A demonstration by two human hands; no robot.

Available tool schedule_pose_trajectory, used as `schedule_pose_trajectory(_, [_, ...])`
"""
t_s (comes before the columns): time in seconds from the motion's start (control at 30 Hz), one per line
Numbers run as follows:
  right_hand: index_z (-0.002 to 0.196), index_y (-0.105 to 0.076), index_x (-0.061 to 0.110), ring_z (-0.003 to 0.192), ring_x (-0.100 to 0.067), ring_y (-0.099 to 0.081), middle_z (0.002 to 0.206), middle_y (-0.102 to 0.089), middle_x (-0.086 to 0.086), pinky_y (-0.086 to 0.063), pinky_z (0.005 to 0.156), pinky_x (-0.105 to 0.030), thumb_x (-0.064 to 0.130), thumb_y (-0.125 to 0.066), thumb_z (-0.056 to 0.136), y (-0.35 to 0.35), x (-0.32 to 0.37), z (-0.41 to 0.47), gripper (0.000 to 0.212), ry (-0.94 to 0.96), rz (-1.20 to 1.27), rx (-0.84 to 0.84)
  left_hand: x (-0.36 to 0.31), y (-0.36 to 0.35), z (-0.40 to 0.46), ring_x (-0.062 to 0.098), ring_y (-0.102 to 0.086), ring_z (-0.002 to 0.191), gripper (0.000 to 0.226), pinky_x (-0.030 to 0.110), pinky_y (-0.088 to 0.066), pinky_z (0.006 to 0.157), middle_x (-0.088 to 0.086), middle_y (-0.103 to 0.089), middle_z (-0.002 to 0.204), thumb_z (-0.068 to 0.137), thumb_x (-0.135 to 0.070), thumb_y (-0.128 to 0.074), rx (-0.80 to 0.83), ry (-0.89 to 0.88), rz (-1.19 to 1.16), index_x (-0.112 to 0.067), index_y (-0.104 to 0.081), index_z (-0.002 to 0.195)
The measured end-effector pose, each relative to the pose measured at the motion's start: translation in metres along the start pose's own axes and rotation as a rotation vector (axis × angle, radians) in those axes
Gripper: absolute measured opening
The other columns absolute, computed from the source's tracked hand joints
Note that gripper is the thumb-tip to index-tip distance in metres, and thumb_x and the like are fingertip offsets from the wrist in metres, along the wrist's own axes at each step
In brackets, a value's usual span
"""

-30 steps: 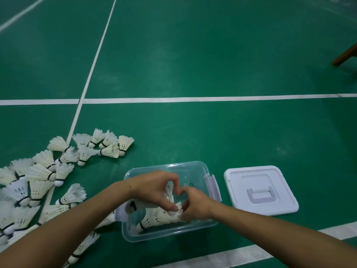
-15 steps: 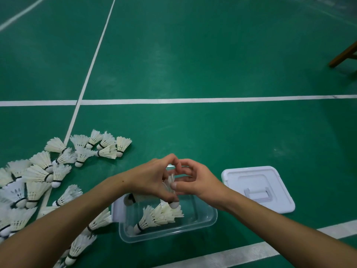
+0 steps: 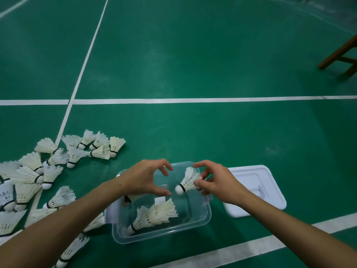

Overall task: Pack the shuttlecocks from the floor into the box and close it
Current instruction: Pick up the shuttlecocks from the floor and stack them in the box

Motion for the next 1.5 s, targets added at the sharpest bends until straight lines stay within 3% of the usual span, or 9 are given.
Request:
schedule_pose_trajectory(0.1, [0.136, -0.057, 0.026, 0.069, -0.02, -0.078, 0.096, -0.063, -0.003, -0.066, 0.065, -0.048, 0.014, -0.073, 0.097, -0.002, 0.005, -0.008, 0.044, 0.022, -0.116, -0.061, 0.011, -0.039, 0.003, 0.004, -0.064, 0.105, 0.066, 0.034, -0.053, 0.094, -0.019, -0.07, 0.119, 0.071, -0.068, -0.084, 0.202, 0.111, 0.13, -0.04, -0.059, 0.125])
schedule_pose_trajectory(0.23, [0.139, -0.052, 0.03, 0.069, -0.014, -0.072, 0.092, -0.069, 0.007, -0.063, 0.071, -0.044, 0.021, -0.07, 0.096, -0.017, 0.012, -0.014, 0.048, 0.096, -0.353, -0.066, 0.004, -0.074, 0.007, 0.016, -0.064, 0.096, 0.077, 0.029, -0.046, 0.07, -0.009, -0.071, 0.122, 0.072, -0.069, -0.082, 0.364, 0.156, 0.346, -0.031, -0.054, 0.134])
schedule_pose_trajectory(0.33, [0.14, -0.049, 0.031, 0.076, -0.017, -0.068, 0.097, -0.074, 0.006, -0.059, 0.076, -0.042, 0.025, -0.068, 0.094, -0.028, 0.017, -0.015, 0.05, 0.117, -0.455, -0.076, 0.004, -0.088, 0.008, 0.016, -0.06, 0.083, 0.079, 0.027, -0.035, 0.055, -0.008, -0.072, 0.111, 0.069, -0.075, -0.078, 0.344, 0.2, 0.464, -0.034, -0.049, 0.13])
schedule_pose_trajectory(0.47, [0.142, -0.047, 0.028, 0.091, -0.025, -0.069, 0.105, -0.075, -0.001, -0.058, 0.078, -0.043, 0.022, -0.067, 0.094, -0.038, 0.019, -0.013, 0.052, 0.101, -0.528, -0.053, 0.015, -0.09, 0.012, 0.017, -0.069, 0.094, 0.073, 0.03, -0.042, 0.063, -0.011, -0.073, 0.103, 0.067, -0.075, -0.073, 0.266, 0.234, 0.439, -0.041, -0.048, 0.127])
schedule_pose_trajectory(0.73, [0.147, -0.044, 0.022, 0.084, -0.028, -0.072, 0.109, -0.074, -0.007, -0.062, 0.077, -0.045, 0.015, -0.066, 0.096, -0.051, 0.008, -0.006, 0.056, 0.057, -0.585, -0.012, 0.008, -0.072, -0.003, 0.01, -0.066, 0.099, 0.077, 0.027, -0.038, 0.062, -0.016, -0.072, 0.111, 0.071, -0.069, -0.077, 0.222, 0.215, 0.314, -0.041, -0.044, 0.134])
schedule_pose_trajectory(0.9, [0.149, -0.041, 0.021, 0.076, -0.02, -0.07, 0.099, -0.069, -0.004, -0.064, 0.071, -0.039, 0.014, -0.07, 0.099, -0.064, 0.001, -0.002, 0.059, 0.0, -0.426, 0.128, 0.004, -0.065, -0.012, 0.01, -0.065, 0.1, 0.076, 0.031, -0.045, 0.07, -0.018, -0.071, 0.114, 0.071, -0.07, -0.076, 0.216, 0.188, 0.323, -0.045, -0.041, 0.134])
schedule_pose_trajectory(1.0, [0.148, -0.04, 0.025, 0.083, -0.029, -0.074, 0.105, -0.063, -0.004, -0.067, 0.069, -0.043, 0.013, -0.073, 0.098, -0.074, -0.001, 0.0, 0.062, -0.052, -0.284, 0.211, 0.004, -0.067, -0.015, 0.011, -0.065, 0.101, 0.077, 0.031, -0.045, 0.07, -0.018, -0.07, 0.114, 0.071, -0.071, -0.075, 0.214, 0.18, 0.327, -0.046, -0.041, 0.135])
schedule_pose_trajectory(1.17, [0.157, -0.032, 0.023, 0.092, -0.02, -0.067, 0.126, -0.064, -0.01, -0.066, 0.079, -0.037, 0.013, -0.072, 0.099, -0.084, -0.004, 0.006, 0.071, -0.056, -0.328, 0.291, 0.006, -0.068, -0.014, 0.008, -0.066, 0.1, 0.067, 0.029, -0.04, 0.067, -0.018, -0.07, 0.116, 0.075, -0.069, -0.073, 0.218, 0.151, 0.341, -0.048, -0.049, 0.133])
schedule_pose_trajectory(1.5, [0.164, -0.019, 0.024, 0.112, -0.024, -0.071, 0.121, -0.074, -0.007, -0.057, 0.102, -0.043, 0.017, -0.07, 0.1, -0.062, 0.003, 0.002, 0.083, -0.119, -0.352, 0.346, 0.009, -0.08, -0.006, 0.014, -0.068, 0.107, 0.056, 0.035, -0.052, 0.082, -0.015, -0.071, 0.116, 0.081, -0.066, -0.069, 0.277, 0.192, 0.389, -0.047, -0.058, 0.132])
Point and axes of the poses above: each hand's wrist, its own z-axis towards the middle knuckle, its own y-axis out of the back of the hand, x = y × z, the point moved 2 cm from there along z, towards the middle knuckle
